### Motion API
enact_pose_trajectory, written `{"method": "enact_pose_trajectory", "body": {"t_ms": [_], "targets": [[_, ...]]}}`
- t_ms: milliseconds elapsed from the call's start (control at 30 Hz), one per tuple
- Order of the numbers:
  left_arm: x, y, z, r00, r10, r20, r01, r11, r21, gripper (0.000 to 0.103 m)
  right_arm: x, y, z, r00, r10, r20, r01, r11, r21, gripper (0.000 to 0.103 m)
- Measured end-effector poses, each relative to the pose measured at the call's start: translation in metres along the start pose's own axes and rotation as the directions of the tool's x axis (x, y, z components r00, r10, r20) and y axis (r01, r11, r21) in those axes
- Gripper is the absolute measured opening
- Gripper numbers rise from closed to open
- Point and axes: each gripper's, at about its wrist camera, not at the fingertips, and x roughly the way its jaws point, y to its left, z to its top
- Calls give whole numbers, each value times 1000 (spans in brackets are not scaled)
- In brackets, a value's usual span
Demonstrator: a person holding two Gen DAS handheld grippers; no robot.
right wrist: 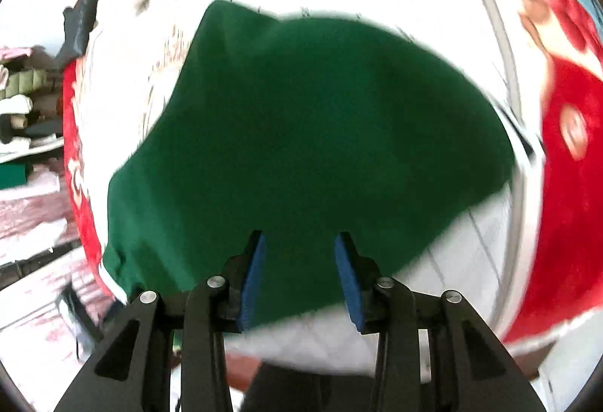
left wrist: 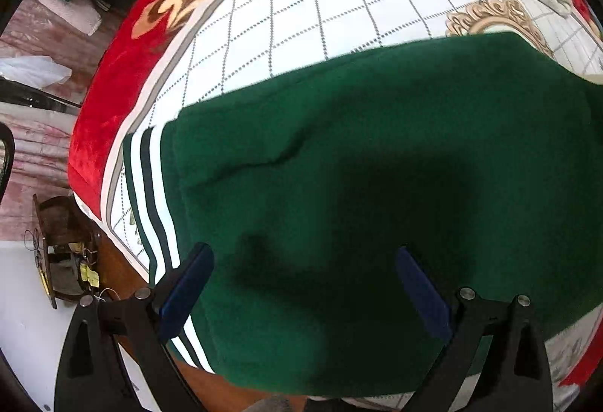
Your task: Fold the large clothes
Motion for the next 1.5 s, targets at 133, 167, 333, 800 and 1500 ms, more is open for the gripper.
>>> {"method": "enact_pose_trajectory", "body": {"t_ms": [133,167,333,800,1500], "targets": [[7,-8,6,1000,23,2,-23,1000,9,99,41,9,68,995,-6,100,5,1000,9,36],[8,-11,8,1000,25,5,-25,1000,13,99,49,7,78,995,-2,101,2,1000,3,36],[-6,-33,15,1000,2,21,-3,999,42,99,77,15,113,999,-37,19,37,999,1,36],[-4,-111,85,995,-44,87,41,999,28,100,77,104,158,1000,-17,3,17,933,-360,62],[-27,-131,87,991,35,131,-55,986,156,100,60,125,168,988,149,35,-131,942,-308,17]]}}
